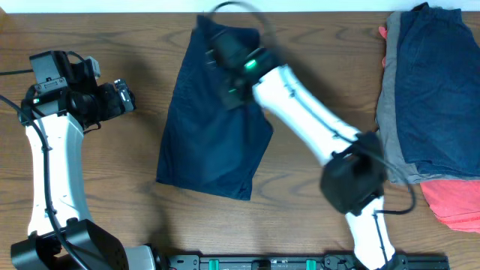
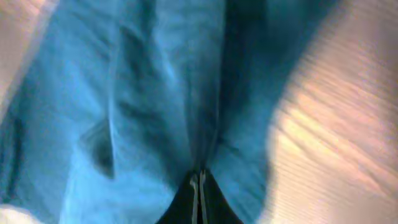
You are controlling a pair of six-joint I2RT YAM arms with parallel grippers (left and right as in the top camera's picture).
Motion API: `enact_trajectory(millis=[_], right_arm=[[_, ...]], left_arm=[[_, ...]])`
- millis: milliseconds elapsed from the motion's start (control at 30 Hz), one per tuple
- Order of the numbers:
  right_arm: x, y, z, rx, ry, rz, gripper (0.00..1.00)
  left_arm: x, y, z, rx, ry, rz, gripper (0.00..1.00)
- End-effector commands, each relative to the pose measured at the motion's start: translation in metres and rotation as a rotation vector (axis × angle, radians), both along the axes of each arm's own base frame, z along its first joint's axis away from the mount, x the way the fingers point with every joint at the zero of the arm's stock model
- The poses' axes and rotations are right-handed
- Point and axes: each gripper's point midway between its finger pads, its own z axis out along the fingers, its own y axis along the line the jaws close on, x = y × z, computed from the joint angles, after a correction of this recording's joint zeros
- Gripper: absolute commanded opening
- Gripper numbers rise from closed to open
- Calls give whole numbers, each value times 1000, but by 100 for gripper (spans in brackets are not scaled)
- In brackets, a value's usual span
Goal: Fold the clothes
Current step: 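Release the shorts and pull the right gripper back toward the stack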
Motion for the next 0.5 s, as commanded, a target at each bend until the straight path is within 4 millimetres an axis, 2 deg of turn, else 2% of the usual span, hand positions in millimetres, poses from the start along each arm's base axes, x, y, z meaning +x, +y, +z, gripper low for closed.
enact_trajectory(millis=[0,167,467], right_arm=[[0,-43,25,20,58,-101,1],[-8,-103,17,-69,177,-208,1],[-6,-187,17,-175,250,-375,1]], left_arm=[[3,4,5,8,-7,13,97],[1,4,4,6,-1,13,97],[0,3,4,4,5,13,97]])
